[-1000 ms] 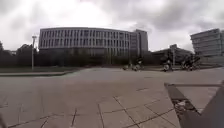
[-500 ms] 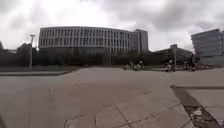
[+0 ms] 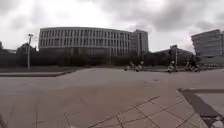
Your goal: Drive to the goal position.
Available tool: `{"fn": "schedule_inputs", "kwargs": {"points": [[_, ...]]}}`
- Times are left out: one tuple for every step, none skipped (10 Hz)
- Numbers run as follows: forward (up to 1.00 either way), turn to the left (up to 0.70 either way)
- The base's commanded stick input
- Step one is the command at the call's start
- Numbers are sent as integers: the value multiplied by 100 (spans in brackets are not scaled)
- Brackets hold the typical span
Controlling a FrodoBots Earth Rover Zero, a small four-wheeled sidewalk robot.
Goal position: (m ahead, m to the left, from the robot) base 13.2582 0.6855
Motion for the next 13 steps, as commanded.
{"fn": "schedule_inputs", "kwargs": {"points": [[70,0],[70,0],[70,0],[70,0],[70,0],[70,0],[70,0],[70,0],[70,0],[70,0],[70,0],[70,0],[70,0]]}}
